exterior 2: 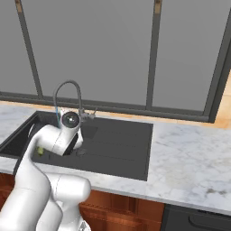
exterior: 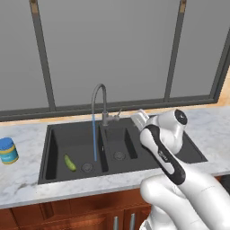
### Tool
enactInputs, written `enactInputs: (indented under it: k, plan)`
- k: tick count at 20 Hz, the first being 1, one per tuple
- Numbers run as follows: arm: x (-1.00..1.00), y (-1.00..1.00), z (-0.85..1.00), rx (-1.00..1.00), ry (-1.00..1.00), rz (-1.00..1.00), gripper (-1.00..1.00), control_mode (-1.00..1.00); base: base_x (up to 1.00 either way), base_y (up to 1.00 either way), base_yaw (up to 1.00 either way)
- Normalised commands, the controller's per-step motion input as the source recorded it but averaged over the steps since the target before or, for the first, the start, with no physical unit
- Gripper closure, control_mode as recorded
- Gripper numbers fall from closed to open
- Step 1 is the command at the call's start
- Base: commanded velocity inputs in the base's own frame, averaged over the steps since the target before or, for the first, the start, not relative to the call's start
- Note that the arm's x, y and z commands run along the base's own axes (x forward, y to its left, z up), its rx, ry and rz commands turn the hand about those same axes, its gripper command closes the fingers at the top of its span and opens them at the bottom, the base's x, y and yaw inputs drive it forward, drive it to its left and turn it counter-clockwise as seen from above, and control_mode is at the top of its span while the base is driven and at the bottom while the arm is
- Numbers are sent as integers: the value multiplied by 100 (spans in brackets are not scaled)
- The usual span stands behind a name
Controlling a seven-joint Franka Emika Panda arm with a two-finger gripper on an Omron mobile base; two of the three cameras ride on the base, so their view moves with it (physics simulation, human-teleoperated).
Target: Turn on the sink faucet. Then move the cucumber from the counter to the sink. Turn off the sink. Move the vegetable from the sink to the pot next to the stove. Finally move the pot to the rear left burner.
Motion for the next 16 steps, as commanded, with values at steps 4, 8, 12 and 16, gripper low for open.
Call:
enactInputs:
  k: [4,8,12,16]
  plan:
    - [6,-39,-11,0,-2,2,-100,-100,0,0,0]
    - [43,-54,-8,-4,-14,15,-100,-100,0,0,0]
    - [54,-41,-29,-7,-18,30,-100,-100,0,0,0]
    - [53,-27,-4,-11,-21,41,-100,-100,0,0,0]
